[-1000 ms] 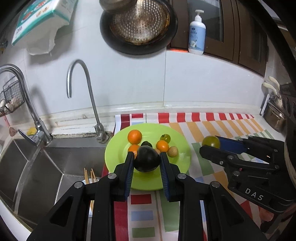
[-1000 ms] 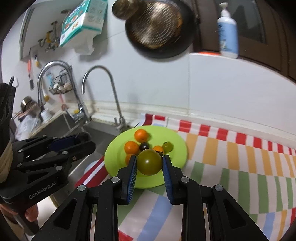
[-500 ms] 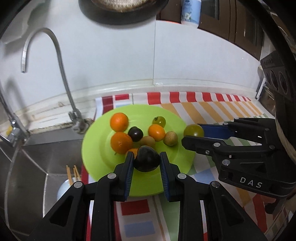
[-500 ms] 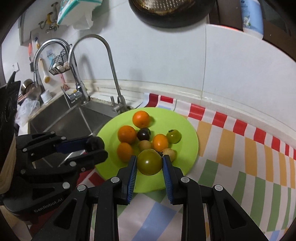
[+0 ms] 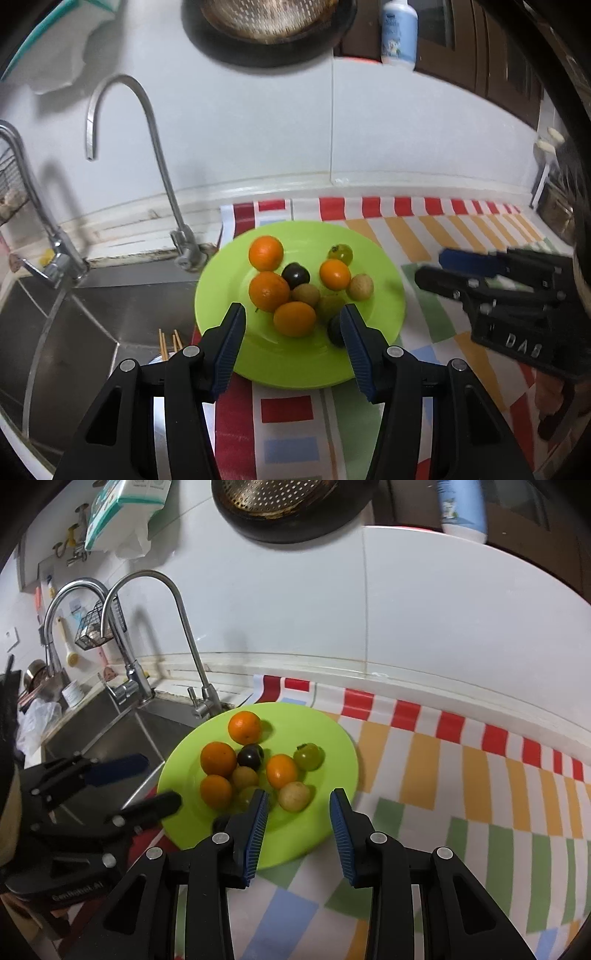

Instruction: Organize fruits

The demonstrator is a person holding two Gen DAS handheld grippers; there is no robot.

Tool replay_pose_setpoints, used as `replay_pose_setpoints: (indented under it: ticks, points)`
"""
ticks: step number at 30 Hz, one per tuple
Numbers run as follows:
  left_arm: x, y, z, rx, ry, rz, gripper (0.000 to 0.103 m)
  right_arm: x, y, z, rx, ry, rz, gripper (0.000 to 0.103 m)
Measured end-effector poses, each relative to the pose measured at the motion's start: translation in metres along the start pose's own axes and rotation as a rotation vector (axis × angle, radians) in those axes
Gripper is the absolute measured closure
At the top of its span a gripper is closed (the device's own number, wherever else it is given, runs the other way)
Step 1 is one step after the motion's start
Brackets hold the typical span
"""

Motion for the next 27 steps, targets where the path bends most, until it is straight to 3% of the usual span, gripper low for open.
replay_pose_setpoints:
  ticks: [10,13,16,24,27]
  points:
    - [-0.008,0.003,-0.045,-0.076,0.03,-0.015,0.046,-0.007,-0.006,-0.059,-0.082,-0.087,0.076,0.059]
    - [-0.012,0.003,-0.059,-0.095,0.032,-0.003,0.045,-0.008,-0.009,-0.079,-0.116,-0.127,0.09,0.048]
    - [-0.016,0.002,-0.073,-0.12,0.021,0.015,0.038,-0.008,-0.012,-0.1,-0.145,-0.175,0.105,0.047]
    - [-0.037,-0.006,-0.111,-0.165,-0.019,0.067,0.027,-0.01,-0.032,-0.155,-0.211,-0.31,0.168,0.028]
    - [-0.046,-0.01,-0.125,-0.178,-0.015,0.069,0.022,-0.015,-0.04,-0.176,-0.229,-0.363,0.175,0.026]
Point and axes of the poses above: each gripper's, at about its wrist camera, not at the fingertips, and z roughly the way its jaws point, x to its left, y to its top, the point moved 7 cm from there along z, roughly the way its jaws point, and after that the axes turned 7 degrees about -y, right-handed, at the moved point
